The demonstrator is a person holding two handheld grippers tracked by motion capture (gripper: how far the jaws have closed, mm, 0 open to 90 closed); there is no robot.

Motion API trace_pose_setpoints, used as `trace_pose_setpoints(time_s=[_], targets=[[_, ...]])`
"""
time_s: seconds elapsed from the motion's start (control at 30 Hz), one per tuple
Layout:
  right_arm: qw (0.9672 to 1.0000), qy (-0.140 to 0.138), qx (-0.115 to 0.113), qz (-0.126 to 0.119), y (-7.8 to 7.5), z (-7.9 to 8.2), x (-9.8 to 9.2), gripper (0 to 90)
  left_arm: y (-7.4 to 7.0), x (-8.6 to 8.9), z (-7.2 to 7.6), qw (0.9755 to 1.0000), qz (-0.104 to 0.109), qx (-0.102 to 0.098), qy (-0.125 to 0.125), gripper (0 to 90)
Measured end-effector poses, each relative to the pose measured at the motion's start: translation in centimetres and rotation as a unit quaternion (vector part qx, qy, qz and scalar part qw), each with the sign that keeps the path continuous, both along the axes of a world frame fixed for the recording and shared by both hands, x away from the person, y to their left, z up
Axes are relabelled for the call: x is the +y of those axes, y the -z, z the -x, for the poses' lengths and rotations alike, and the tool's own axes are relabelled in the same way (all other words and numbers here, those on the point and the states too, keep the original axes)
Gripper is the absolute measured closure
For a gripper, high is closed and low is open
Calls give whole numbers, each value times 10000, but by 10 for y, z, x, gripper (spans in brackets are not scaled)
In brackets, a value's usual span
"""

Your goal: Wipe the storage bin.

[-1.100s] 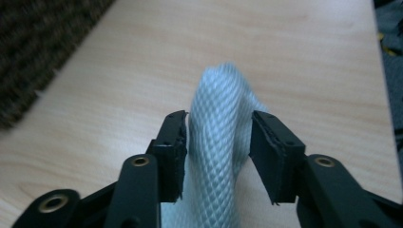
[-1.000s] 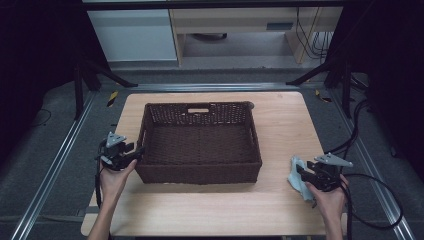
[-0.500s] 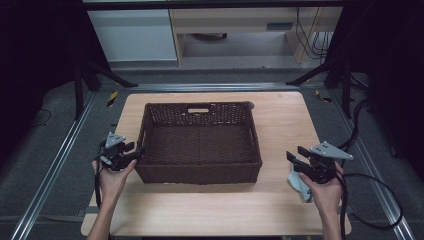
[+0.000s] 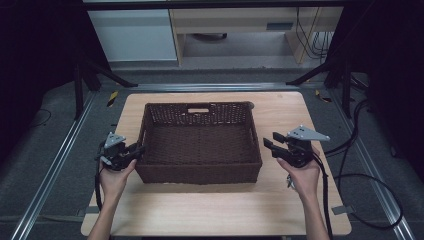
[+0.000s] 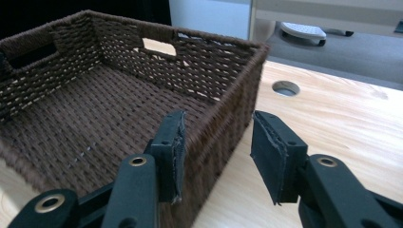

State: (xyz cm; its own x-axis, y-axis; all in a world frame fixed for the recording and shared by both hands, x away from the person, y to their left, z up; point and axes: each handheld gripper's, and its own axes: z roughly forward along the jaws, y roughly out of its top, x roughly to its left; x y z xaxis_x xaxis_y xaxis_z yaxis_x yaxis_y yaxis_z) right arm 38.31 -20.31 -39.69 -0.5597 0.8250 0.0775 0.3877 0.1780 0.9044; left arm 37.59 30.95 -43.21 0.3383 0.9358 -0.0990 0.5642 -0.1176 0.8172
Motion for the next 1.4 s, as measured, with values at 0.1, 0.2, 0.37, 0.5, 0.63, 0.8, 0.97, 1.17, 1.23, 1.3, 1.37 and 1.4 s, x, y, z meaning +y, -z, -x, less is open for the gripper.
trace_pose_setpoints(time_s=[0.1, 0.2, 0.37, 0.5, 0.63, 0.8, 0.97, 1.17, 1.23, 1.3, 1.37, 1.4], targets=[[9999, -96, 87, 0, 2, -7, 9, 565, -1, 0, 0, 10000, -25, -2, 27, 674], [9998, -106, 124, 73, 6, -15, 15, 565, -1, -1, -1, 10000, -46, -2, 39, 679], [9994, -178, 266, 135, 16, -25, 22, 577, 0, -2, -6, 10000, 26, -11, 61, 678], [9985, -225, 389, 319, 23, -29, 25, 650, 0, -4, -7, 10000, -8, -25, 58, 671], [9987, -189, 397, 260, 26, -27, 23, 690, -2, -4, -5, 10000, -43, -48, -27, 612], [9988, -159, 412, 204, 27, -22, 22, 698, -9, 0, 1, 9999, 59, -107, -41, 517], [9983, -115, 474, 311, 25, -12, 24, 690, -14, 5, 10, 9996, 203, -191, -4, 521], [9986, -86, 407, 330, 23, -7, 25, 677, -10, -2, 10, 9999, 32, -44, 106, 657], [9987, -70, 385, 321, 21, -9, 26, 657, -9, -3, 9, 10000, 11, -28, 89, 684], [9992, -8, 265, 286, 21, -12, 26, 629, -8, -4, 6, 10000, -17, 0, 82, 694], [9992, 119, 212, 316, 21, -19, 27, 624, -7, -4, 4, 9999, -34, 23, 95, 702], [9992, 174, 188, 315, 22, -22, 26, 625, -6, -6, 3, 9999, -93, 10, 83, 707]])
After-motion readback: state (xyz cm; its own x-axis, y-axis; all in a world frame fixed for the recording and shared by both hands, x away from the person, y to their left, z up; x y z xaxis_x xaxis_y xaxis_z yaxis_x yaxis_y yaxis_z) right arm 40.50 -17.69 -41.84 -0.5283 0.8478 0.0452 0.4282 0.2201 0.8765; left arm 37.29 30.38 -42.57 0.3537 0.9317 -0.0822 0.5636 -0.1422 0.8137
